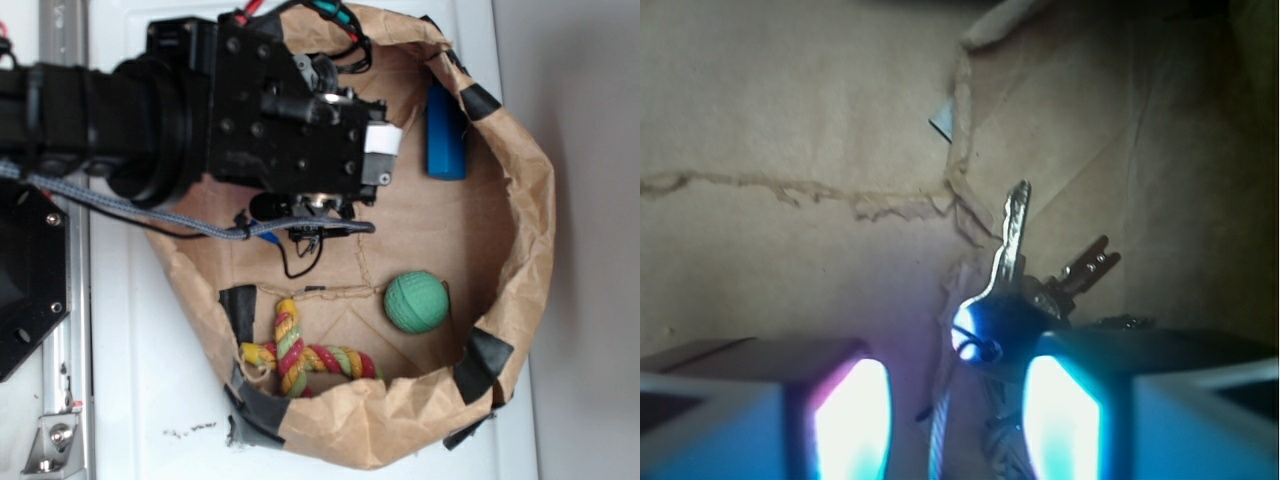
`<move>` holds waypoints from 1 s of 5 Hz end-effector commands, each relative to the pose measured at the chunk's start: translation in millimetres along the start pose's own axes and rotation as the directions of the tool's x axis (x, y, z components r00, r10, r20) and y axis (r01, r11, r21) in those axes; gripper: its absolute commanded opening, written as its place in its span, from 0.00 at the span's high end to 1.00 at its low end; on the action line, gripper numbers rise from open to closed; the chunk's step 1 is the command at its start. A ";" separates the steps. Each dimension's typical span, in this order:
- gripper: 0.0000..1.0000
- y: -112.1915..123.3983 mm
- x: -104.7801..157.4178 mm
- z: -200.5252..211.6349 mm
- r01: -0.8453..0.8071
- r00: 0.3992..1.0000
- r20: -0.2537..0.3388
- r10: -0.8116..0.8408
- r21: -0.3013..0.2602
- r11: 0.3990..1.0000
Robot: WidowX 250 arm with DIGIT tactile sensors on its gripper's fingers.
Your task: Grab the silver keys.
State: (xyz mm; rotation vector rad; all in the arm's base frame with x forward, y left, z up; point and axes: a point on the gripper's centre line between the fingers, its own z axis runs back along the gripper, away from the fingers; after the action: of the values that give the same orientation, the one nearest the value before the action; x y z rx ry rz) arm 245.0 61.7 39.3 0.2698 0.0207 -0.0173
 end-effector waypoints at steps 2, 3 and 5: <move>0.00 7.7 -5.4 -2.9 -0.005 1.000 -0.011 0.005 0.018 1.000; 0.00 0.7 -6.8 -12.0 0.015 1.000 -0.001 -0.015 0.040 0.999; 1.00 0.8 -4.6 -11.7 -0.008 1.000 -0.004 0.008 0.014 1.000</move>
State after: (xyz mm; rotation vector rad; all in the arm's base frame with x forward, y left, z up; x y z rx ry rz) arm 236.5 62.6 23.2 0.2827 0.0448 -0.0157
